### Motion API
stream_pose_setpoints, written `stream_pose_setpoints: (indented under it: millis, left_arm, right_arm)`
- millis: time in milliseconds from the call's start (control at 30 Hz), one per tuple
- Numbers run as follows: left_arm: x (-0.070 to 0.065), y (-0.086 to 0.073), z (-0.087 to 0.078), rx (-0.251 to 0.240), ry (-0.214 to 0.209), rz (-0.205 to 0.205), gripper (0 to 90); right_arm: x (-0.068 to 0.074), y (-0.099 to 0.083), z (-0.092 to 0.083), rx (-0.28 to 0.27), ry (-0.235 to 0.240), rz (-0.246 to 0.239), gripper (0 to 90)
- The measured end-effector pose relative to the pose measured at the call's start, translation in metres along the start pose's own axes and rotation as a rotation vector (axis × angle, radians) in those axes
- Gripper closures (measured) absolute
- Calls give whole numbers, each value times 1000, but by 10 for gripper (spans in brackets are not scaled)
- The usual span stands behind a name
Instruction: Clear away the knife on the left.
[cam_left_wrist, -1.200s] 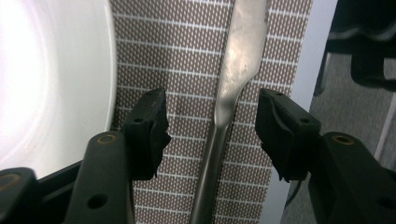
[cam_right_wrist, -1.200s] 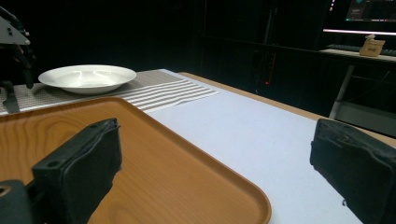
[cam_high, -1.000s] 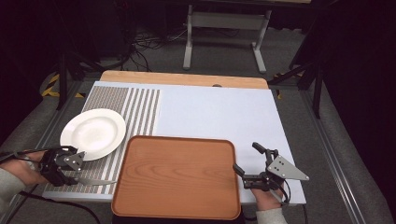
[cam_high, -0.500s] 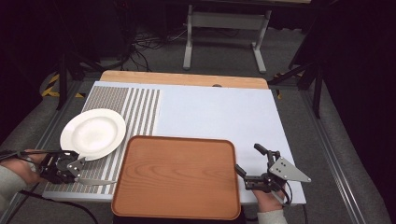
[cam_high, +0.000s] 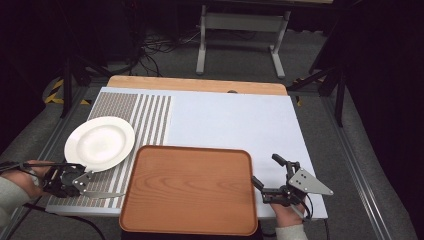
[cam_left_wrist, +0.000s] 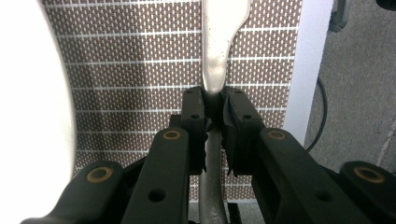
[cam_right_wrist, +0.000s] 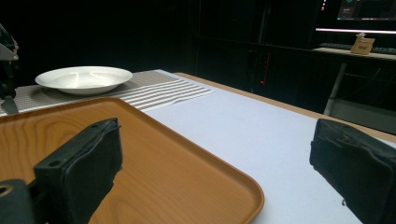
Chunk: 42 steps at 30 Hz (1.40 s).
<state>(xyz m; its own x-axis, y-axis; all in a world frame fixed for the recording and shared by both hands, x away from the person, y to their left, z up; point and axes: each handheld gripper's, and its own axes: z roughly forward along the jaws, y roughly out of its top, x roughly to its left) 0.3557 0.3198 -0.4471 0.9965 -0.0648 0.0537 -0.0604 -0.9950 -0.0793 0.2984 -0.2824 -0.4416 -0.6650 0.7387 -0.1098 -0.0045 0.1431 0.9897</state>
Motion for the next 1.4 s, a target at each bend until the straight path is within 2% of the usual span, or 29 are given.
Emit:
stream_pose_setpoints:
  millis: [100,233,267,300,333,367,400,467,567,700,767,833,933,967,1033,1200,1300,1400]
  left_arm:
    - [1,1,0,4,2,14,799]
    - [2,0,-1,7,-8,-6,800]
    - [3,-1,0,-5,-9,-5,800]
    - [2,-1,-1,4,-12,-20,800]
    - [1,-1,-1,-7,-17,-35,800]
    - [4,0,-3,2,-17,-10,800]
    - [4,0,-3,2,-17,-10,800]
    - [3,-3,-9,-21,-19,-41,800]
    - [5,-4,-15,-27,-6,-39,801]
    - [4,-8,-30,-105,4,-79,800]
    - [5,-8,-33,-115,0,-74,800]
    - [4,-7,-42,-156,5,-82,800]
    - [5,-7,-48,-179,10,-96,800]
    - [4,-7,-51,-195,12,-113,800]
    - [5,-7,-56,-227,16,-121,800]
    - [6,-5,-62,-280,8,-161,800]
    - [6,-2,-65,-307,22,-177,800]
    - [7,-1,-67,-339,21,-222,800]
  right_arm:
    - [0,0,0,-1,2,2,29]
    - [0,0,0,-4,0,2,29]
    - [0,0,-1,-3,-2,4,29]
    - [0,0,-1,-4,-1,5,29]
    - [-1,0,-1,-4,-1,5,29]
    - [-1,-1,-1,0,-2,7,29]
    - [-1,-1,-1,-1,-3,4,29]
    - [-1,-2,-1,0,0,10,29]
    - [-1,-2,-1,0,0,10,29]
    - [-2,-1,-2,-6,-3,9,29]
    - [-2,-1,-2,-6,-3,10,29]
    - [-2,-1,-2,-5,-6,10,29]
    - [-2,0,-2,-10,-4,11,29]
    - [-2,0,-2,-10,-4,12,29]
    - [-2,0,-2,-10,-3,8,29]
    - [-3,0,-2,-12,-3,8,29]
    - [-3,1,-2,-9,-2,9,29]
    - [-3,2,-1,-13,-1,5,29]
